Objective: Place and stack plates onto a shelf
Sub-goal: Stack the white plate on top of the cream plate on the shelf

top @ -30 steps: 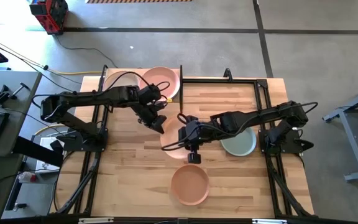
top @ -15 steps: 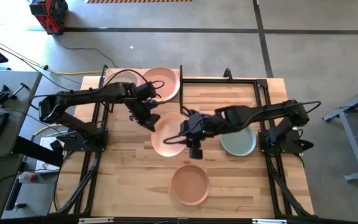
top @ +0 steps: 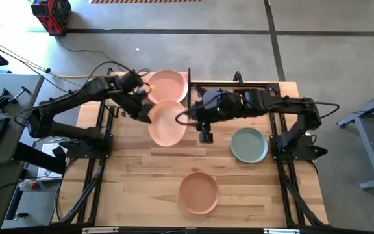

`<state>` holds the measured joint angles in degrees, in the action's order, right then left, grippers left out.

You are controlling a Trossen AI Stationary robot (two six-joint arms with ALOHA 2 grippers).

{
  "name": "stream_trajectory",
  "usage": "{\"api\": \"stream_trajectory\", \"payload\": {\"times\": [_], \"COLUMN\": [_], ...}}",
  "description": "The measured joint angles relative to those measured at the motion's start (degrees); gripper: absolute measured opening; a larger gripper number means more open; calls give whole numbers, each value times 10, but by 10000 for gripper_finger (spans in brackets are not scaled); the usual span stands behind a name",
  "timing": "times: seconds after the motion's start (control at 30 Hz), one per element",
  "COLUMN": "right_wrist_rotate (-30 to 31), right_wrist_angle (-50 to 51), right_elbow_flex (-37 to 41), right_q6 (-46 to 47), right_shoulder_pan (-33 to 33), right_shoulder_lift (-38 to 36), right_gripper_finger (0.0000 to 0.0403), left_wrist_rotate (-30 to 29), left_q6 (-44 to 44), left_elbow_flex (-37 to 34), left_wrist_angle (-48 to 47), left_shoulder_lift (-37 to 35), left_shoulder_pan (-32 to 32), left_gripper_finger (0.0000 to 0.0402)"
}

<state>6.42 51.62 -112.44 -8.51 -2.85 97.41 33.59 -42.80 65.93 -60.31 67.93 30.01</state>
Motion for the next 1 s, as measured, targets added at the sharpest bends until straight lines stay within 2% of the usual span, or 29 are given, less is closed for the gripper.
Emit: {"api": "stream_trajectory", "payload": {"times": [0.27, 0.53, 0.73, 0.87, 1.0], "right_wrist_rotate": [0, -1, -9, -9, -10], "right_wrist_angle": [20, 22, 22, 26, 32], "right_elbow_flex": [0, 0, 0, 0, 0], "right_q6": [-52, -65, -75, -75, -75], "right_shoulder_pan": [76, 149, 189, 208, 222], "right_shoulder_lift": [0, 0, 0, 1, 1], "right_gripper_finger": [146, 146, 146, 146, 146], "left_wrist_rotate": [-73, -198, -290, -323, -328], "left_q6": [1, 16, -9, -30, -31], "left_elbow_flex": [0, 0, 0, 0, 0], "left_wrist_angle": [1, 1, 1, -2, -39], "left_shoulder_lift": [-59, -107, -138, -151, -153], "left_shoulder_pan": [98, 190, 239, 272, 307], "left_gripper_finger": [5, 5, 5, 5, 5]}}
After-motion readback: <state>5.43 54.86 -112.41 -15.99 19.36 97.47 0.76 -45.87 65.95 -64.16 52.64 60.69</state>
